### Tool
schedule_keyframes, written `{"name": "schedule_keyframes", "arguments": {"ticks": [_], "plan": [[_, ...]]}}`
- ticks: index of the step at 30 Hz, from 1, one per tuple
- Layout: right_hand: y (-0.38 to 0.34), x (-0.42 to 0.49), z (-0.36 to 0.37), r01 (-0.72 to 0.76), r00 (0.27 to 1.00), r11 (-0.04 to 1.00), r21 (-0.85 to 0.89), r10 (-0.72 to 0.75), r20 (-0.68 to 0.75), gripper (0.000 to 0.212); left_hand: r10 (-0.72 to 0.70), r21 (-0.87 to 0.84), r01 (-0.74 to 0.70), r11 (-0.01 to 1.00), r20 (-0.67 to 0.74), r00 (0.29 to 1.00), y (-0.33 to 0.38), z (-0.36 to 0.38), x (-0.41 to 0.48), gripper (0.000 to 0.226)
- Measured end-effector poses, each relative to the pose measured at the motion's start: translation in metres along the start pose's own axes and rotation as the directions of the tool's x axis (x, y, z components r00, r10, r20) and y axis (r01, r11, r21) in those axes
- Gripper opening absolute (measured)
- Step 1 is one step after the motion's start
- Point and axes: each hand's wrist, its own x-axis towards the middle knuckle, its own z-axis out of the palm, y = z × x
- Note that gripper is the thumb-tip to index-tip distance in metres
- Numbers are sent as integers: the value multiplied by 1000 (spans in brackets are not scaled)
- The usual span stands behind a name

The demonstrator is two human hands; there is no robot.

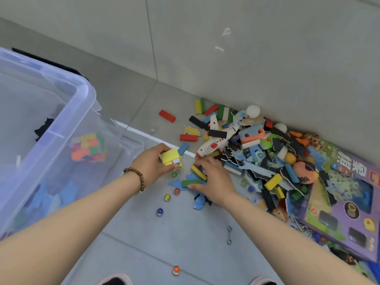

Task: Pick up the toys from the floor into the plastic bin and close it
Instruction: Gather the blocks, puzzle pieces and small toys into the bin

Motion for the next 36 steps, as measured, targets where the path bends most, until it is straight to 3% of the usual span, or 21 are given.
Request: {"name": "schedule_keyframes", "arguments": {"ticks": [6,11,16,20,24,36], "plan": [[2,7,-7,-25,991,999,27,22,132,56,-46,-35,46,998,2,999,-12,0,-8,40],[7,7,-13,8,970,999,-51,5,242,43,-48,-53,49,997,7,999,-15,-2,-10,42],[11,3,-17,24,969,1000,-18,-19,248,38,-48,-34,49,998,14,999,-15,-2,-12,44],[10,-1,-20,67,957,995,-72,-44,288,48,-55,-52,55,997,-1,998,-15,-1,-12,44],[10,-5,-14,80,957,989,-127,-41,286,43,-60,-77,60,995,4,998,-14,1,-15,43],[13,-13,-17,-33,961,985,-170,78,264,45,-50,-97,49,994,0,999,-13,5,-22,42]]}}
